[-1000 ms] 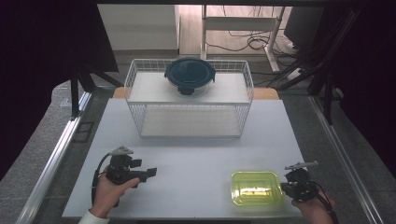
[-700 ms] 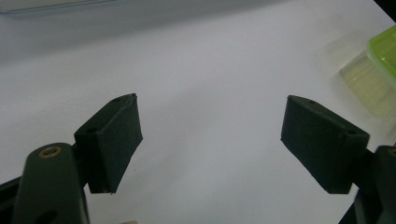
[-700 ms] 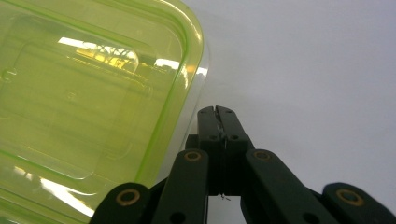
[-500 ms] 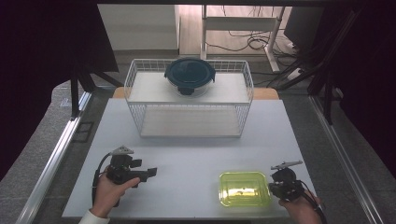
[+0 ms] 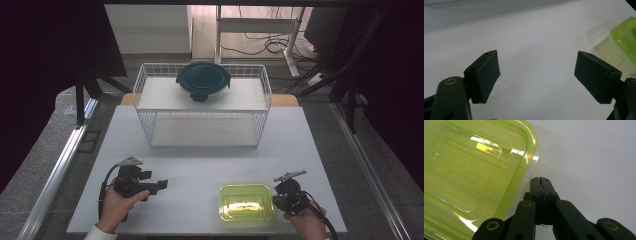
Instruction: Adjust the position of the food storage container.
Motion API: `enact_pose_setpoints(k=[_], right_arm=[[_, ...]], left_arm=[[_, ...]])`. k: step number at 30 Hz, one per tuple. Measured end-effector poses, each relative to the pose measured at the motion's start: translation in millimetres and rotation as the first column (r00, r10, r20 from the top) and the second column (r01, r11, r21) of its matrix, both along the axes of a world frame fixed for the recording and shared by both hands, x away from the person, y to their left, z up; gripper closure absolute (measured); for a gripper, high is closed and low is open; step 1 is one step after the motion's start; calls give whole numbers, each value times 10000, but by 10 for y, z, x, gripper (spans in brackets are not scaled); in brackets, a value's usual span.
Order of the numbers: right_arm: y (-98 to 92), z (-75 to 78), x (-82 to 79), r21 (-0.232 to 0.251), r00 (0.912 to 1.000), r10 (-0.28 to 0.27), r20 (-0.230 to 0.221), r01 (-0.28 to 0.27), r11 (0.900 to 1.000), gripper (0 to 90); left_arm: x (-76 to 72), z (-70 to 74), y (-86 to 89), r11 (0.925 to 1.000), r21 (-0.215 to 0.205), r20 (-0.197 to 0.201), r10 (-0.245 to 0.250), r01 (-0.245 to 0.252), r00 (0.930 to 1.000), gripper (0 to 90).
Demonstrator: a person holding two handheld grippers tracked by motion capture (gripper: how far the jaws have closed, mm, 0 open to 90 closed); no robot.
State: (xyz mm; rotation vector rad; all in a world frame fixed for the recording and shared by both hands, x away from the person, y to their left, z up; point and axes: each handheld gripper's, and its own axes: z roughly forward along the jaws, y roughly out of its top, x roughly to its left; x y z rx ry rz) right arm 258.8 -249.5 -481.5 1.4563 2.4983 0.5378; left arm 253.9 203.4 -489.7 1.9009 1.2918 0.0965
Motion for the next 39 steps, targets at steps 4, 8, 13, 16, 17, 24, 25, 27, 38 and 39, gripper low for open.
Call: enact_pose_setpoints(k=[4,8,13,16,17,24,25,27,38,39], right_arm=[[87,-2,7,133,9998,184,-27,-184,9997,885],[203,-8,10,116,9991,410,-54,-409,9991,885],[411,-32,4,200,9962,862,-118,-859,9961,885],[524,-41,15,142,9943,1062,-84,-1061,9943,885],[554,-42,17,139,9938,1110,-81,-1109,9937,885],[673,-62,18,135,9905,1375,15,-1375,9904,885],[685,-66,16,131,9903,1391,19,-1391,9902,885],[705,-77,17,171,9895,1446,9,-1446,9893,885],[830,-115,9,127,9871,1601,21,-1602,9870,885],[842,-122,10,123,9864,1642,37,-1642,9864,884]], left_arm=[[-1,2,5,10000,20,3,-20,20,10000,193],[-6,8,4,10000,-22,15,16,-16,10000,193],[-11,15,10,10000,-21,59,20,-20,10000,193],[-5,11,25,10000,-33,37,55,-55,10000,193],[-4,7,29,10000,-45,37,77,-77,10000,193],[-10,12,31,9999,-47,75,93,-93,9999,195],[-8,11,30,9999,-39,78,100,-99,9999,196],[-5,9,28,9999,-53,61,125,-125,9999,196],[-11,7,27,9999,-61,45,113,-113,9999,196],[-11,6,28,9999,-58,43,114,-114,9999,196]])
